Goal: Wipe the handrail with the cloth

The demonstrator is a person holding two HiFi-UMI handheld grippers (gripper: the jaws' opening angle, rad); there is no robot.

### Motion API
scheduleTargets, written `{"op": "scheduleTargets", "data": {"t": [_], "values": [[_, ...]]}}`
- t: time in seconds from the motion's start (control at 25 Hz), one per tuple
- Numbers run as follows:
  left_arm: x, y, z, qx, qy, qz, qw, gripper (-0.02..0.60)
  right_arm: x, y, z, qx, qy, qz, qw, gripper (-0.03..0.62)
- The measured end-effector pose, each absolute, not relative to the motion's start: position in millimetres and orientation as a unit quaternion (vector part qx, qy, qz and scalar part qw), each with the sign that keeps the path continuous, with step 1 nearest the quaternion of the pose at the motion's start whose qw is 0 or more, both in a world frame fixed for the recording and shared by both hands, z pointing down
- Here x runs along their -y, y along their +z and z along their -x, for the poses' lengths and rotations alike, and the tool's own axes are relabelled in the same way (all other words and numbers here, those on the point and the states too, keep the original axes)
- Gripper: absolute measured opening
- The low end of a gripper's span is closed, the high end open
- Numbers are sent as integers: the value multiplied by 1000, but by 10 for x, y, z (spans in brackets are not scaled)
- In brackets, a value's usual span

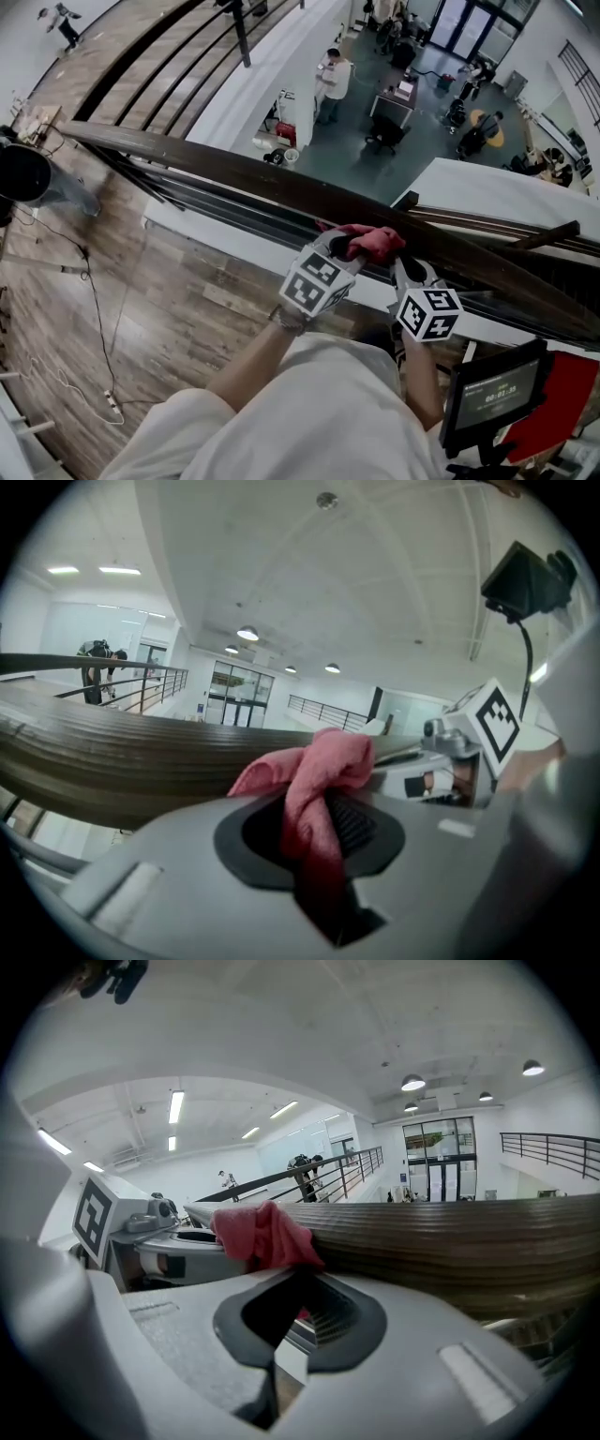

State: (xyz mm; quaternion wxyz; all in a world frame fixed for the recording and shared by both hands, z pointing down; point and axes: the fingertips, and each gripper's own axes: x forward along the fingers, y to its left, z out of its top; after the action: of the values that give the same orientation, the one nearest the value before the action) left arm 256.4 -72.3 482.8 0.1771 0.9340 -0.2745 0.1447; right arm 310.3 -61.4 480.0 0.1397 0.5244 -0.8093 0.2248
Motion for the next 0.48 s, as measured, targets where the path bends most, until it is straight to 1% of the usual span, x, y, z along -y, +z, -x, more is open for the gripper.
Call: {"op": "scheduleTargets", "data": {"t": [0.48], "values": [[954,4866,-1865,334,137,-911,196,92,709,4765,-2846,822,226,-503,141,3]]}}
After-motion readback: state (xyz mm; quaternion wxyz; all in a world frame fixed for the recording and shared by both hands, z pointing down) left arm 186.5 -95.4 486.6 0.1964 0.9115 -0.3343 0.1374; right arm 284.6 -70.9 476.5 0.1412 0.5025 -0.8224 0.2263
